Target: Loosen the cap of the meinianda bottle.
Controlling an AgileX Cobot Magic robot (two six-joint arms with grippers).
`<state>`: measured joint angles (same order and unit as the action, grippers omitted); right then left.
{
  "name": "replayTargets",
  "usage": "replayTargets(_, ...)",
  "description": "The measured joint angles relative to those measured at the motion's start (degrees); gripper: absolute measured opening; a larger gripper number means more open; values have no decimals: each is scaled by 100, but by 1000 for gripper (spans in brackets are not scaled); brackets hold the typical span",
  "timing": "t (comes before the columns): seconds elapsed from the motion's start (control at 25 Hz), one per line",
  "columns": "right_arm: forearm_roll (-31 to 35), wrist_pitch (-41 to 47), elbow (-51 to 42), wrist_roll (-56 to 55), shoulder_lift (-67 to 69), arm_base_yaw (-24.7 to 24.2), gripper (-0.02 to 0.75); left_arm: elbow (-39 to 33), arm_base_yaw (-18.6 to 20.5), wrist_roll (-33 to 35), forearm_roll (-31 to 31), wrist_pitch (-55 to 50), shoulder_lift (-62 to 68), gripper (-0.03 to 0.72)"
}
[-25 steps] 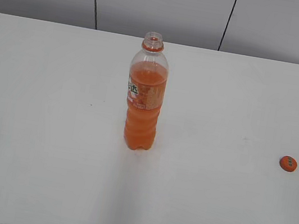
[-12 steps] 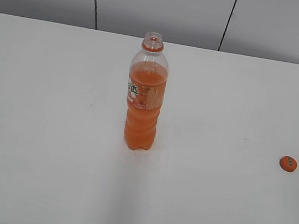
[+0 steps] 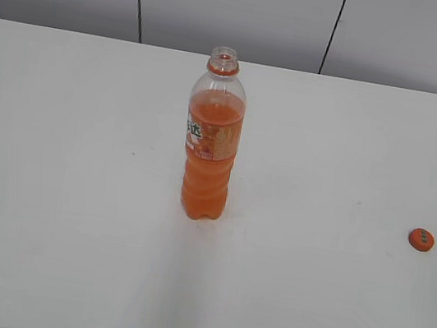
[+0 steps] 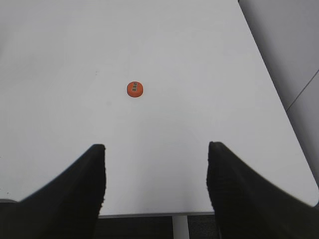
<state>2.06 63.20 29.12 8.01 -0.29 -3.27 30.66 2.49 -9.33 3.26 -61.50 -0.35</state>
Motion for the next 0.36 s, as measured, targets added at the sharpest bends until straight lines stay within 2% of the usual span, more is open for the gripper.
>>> replayTargets(0.36,0,0,0,0,0,0,480,0,0,0,0,0,0,592)
